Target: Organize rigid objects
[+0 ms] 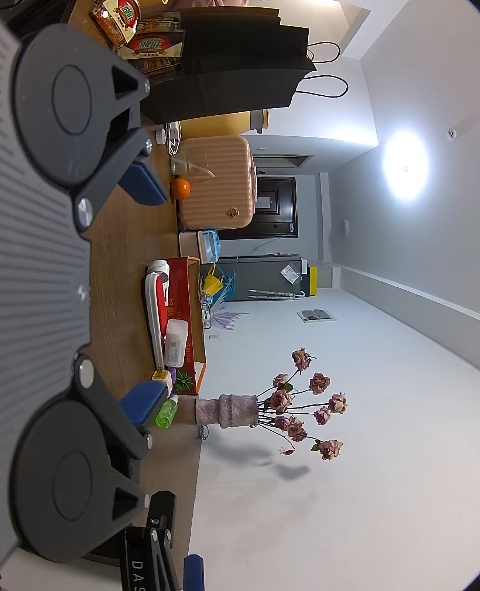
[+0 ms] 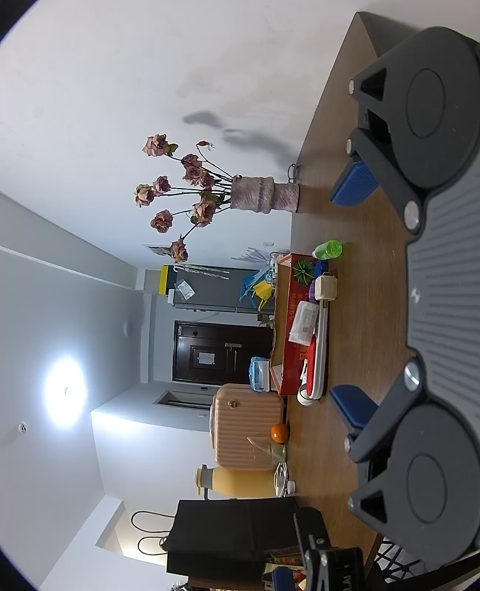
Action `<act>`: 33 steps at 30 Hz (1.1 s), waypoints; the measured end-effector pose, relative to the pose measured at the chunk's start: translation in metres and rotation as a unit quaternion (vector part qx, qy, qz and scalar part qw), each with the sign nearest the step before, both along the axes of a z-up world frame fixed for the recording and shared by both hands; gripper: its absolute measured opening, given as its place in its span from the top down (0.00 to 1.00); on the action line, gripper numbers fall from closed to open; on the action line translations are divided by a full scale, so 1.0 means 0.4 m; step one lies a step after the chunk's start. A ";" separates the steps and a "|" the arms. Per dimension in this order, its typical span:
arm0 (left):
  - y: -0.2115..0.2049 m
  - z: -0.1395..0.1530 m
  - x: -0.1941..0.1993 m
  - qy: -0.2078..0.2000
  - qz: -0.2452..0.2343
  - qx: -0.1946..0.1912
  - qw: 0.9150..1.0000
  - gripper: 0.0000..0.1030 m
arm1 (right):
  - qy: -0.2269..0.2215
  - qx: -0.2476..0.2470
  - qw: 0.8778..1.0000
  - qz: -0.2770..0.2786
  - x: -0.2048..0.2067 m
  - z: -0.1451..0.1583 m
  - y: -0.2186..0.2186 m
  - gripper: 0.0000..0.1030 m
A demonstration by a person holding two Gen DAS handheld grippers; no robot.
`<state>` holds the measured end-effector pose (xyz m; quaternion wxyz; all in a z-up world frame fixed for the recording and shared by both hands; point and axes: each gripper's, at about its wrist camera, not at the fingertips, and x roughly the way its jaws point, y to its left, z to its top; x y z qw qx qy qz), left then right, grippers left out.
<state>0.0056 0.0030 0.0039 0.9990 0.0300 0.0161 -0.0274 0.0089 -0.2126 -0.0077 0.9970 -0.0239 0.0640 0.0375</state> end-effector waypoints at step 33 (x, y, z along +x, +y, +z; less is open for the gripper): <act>0.030 -0.029 0.058 0.028 0.013 -0.007 0.999 0.00 | 0.008 0.007 1.000 -0.026 0.044 -0.024 -0.017 0.00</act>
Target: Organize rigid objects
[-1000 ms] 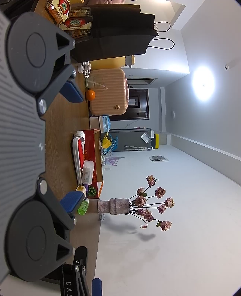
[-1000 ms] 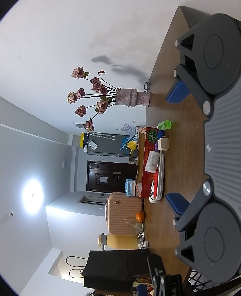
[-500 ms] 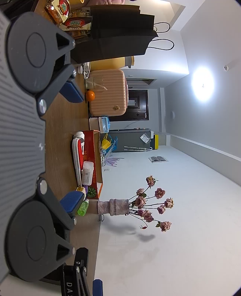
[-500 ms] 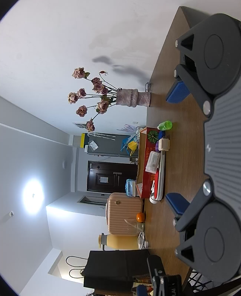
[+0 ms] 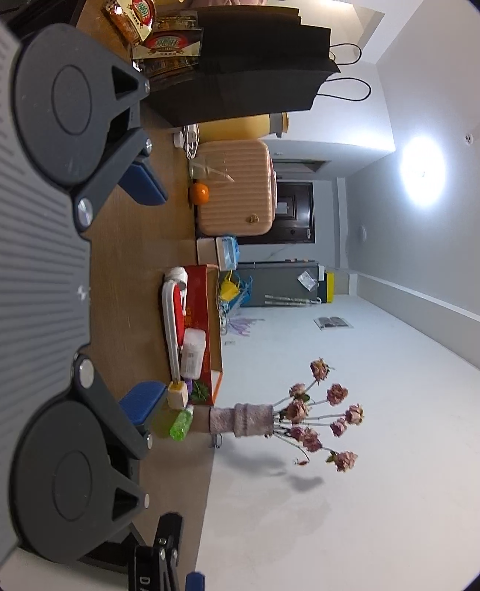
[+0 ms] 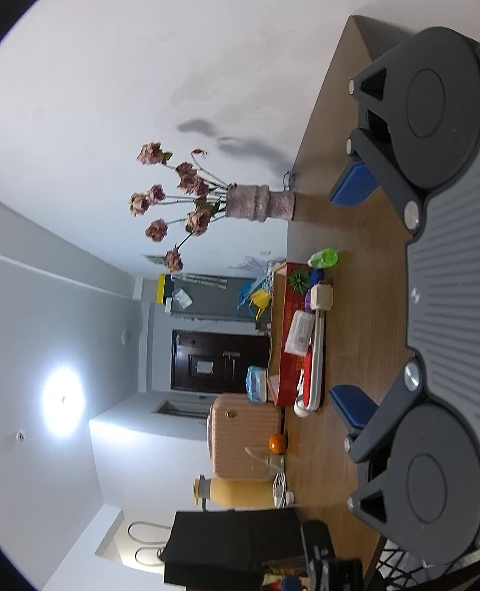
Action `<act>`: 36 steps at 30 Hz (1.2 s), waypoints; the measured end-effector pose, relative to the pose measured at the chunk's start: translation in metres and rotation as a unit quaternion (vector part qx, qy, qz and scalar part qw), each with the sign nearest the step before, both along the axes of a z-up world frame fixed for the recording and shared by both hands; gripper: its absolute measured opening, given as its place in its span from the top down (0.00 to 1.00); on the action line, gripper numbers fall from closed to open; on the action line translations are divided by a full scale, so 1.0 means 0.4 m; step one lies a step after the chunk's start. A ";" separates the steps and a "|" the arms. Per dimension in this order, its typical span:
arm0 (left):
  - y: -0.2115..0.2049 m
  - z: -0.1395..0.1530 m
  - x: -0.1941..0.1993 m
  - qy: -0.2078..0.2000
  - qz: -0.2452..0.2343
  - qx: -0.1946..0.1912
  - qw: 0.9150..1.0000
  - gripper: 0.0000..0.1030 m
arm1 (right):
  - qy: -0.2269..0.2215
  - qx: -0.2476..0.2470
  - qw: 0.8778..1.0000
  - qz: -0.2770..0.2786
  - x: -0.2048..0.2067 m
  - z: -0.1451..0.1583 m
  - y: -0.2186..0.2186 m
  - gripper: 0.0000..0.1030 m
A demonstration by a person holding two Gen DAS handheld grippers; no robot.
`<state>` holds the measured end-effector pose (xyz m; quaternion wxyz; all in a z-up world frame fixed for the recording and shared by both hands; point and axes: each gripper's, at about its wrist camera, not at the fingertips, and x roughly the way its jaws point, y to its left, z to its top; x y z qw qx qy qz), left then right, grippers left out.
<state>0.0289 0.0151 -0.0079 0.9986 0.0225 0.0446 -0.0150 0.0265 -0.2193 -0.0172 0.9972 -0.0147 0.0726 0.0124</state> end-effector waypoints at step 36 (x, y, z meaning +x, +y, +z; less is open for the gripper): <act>-0.027 0.001 0.448 0.036 0.084 -0.004 0.996 0.00 | 0.045 0.026 0.998 -0.030 0.453 -0.043 -0.103 0.00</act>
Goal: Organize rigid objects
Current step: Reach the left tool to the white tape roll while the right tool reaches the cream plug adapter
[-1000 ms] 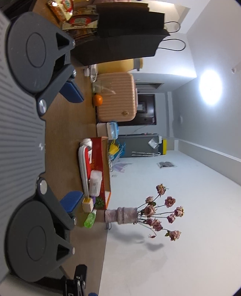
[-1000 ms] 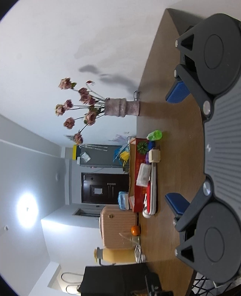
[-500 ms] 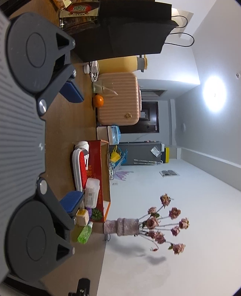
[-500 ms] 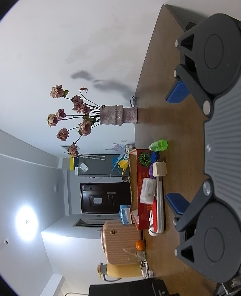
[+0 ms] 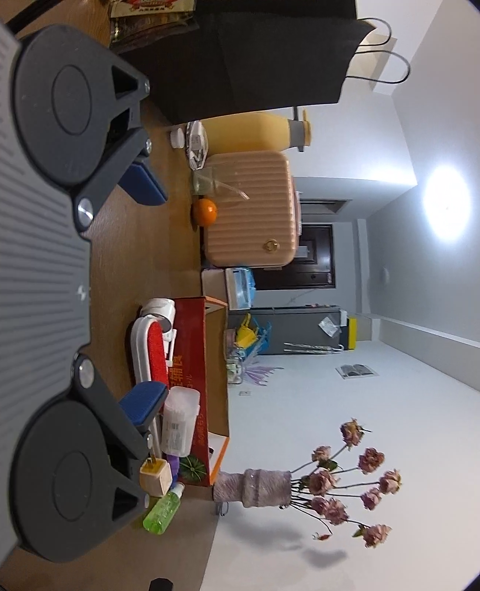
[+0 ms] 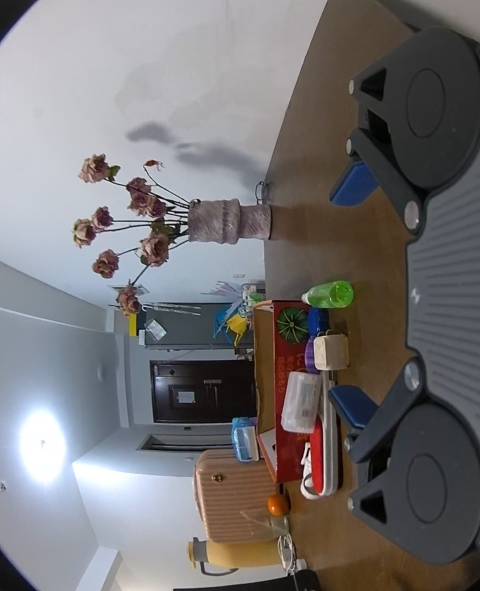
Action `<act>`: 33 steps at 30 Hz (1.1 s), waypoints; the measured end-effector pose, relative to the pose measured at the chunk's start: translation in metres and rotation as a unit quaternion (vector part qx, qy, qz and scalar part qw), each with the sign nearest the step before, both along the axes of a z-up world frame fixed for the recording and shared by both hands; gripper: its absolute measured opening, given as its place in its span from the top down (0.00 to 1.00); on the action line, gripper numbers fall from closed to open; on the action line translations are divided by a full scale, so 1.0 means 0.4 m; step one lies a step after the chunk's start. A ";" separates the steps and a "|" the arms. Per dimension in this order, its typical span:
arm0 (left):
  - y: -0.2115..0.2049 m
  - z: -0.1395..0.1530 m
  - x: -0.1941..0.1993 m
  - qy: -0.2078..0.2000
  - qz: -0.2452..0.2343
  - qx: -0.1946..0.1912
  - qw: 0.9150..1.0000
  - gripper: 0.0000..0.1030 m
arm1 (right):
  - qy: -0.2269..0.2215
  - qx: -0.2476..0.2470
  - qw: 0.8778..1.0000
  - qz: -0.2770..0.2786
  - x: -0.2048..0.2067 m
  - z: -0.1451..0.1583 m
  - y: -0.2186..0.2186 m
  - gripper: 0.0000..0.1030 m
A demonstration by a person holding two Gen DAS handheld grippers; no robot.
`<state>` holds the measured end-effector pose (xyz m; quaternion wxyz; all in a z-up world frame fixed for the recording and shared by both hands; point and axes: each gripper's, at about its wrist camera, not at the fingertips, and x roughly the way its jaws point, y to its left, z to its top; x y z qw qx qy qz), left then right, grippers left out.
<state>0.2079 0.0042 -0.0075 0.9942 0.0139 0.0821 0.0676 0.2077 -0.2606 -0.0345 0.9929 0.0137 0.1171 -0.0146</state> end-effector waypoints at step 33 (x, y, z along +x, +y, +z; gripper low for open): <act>0.018 -0.009 0.404 0.224 -0.055 0.032 0.972 0.00 | 0.116 -0.060 0.973 0.190 0.410 0.001 0.038 0.00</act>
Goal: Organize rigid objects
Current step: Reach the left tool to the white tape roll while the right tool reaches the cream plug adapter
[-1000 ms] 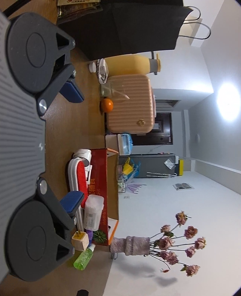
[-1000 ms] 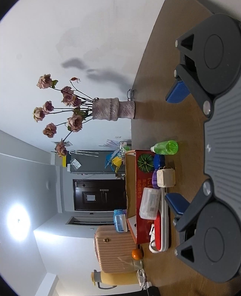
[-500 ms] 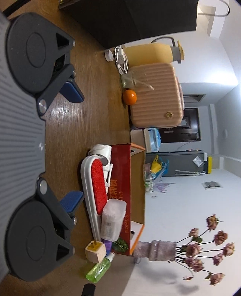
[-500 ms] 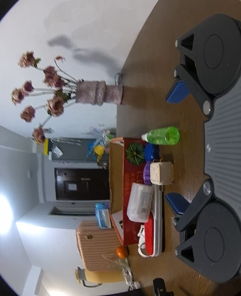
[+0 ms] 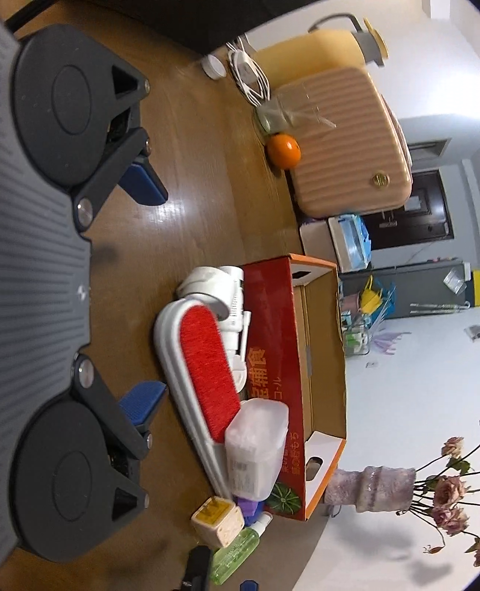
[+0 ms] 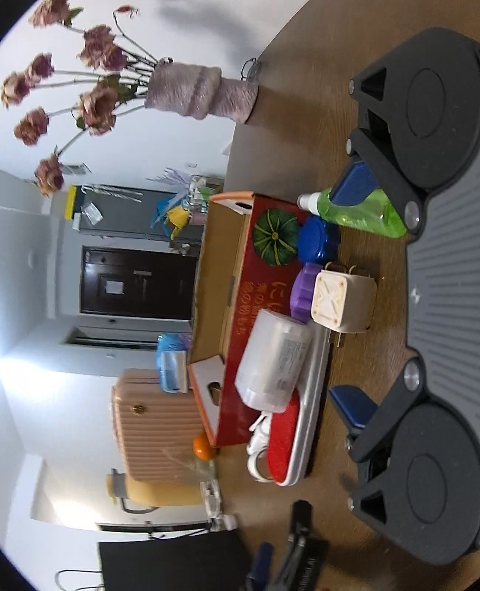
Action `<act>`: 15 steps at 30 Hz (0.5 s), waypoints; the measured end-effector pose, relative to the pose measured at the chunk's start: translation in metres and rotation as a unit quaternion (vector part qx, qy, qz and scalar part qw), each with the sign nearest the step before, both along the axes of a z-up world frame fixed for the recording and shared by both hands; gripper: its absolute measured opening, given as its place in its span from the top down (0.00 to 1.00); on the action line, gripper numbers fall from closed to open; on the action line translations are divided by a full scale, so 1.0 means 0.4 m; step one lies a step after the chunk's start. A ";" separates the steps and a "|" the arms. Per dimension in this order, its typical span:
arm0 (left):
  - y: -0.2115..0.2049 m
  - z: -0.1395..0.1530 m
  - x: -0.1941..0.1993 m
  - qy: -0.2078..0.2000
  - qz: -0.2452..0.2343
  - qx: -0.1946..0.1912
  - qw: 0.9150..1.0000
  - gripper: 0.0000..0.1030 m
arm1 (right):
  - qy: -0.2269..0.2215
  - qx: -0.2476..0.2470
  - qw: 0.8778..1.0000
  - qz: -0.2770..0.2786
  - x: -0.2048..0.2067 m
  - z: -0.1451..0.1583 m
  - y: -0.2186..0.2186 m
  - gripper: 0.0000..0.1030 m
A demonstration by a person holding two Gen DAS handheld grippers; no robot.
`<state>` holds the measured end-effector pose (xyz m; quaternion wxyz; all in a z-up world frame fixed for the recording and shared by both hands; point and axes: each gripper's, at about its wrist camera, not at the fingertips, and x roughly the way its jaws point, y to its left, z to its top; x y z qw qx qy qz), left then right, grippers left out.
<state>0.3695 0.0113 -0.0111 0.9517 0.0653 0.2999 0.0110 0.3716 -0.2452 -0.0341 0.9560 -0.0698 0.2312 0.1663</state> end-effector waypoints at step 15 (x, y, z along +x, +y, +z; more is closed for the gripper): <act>0.066 -0.008 0.168 0.005 -0.053 -0.059 0.997 0.00 | 0.096 0.018 0.995 0.001 0.134 -0.026 0.029 0.00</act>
